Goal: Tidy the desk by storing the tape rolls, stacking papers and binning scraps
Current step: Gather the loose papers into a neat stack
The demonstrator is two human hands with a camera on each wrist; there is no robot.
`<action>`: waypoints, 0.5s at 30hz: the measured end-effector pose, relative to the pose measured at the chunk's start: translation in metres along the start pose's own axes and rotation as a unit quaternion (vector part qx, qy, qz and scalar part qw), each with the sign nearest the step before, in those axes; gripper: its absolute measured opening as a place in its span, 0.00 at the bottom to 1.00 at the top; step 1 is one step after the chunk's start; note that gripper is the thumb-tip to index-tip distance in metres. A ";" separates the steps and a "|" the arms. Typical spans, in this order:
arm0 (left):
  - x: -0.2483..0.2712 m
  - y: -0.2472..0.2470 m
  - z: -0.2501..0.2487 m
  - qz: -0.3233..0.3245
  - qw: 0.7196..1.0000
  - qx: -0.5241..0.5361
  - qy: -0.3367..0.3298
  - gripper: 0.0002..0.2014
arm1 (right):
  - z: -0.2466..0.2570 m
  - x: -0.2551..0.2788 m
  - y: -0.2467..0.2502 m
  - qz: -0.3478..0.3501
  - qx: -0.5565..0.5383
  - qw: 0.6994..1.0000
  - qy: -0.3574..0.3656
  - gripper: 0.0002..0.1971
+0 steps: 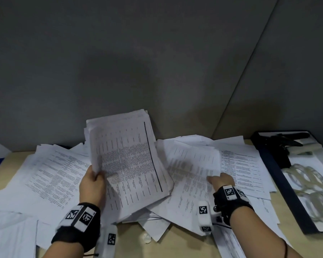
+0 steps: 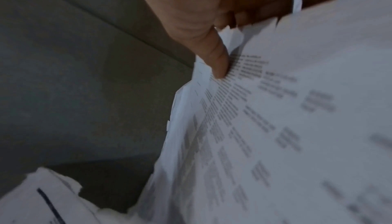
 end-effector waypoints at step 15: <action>0.011 0.014 0.021 0.009 0.999 -0.016 0.030 0.13 | -0.009 -0.002 -0.025 -0.031 -0.011 0.999 -0.004 0.37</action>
Point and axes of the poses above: each hand's wrist, its own x-axis away from the middle knuckle, its own y-axis out of the back of the hand, z = x × y, the point moved 5 cm from there along -x, towards the middle knuckle, and after that the axes turned 6 degrees about -x, right-handed, at the moved point
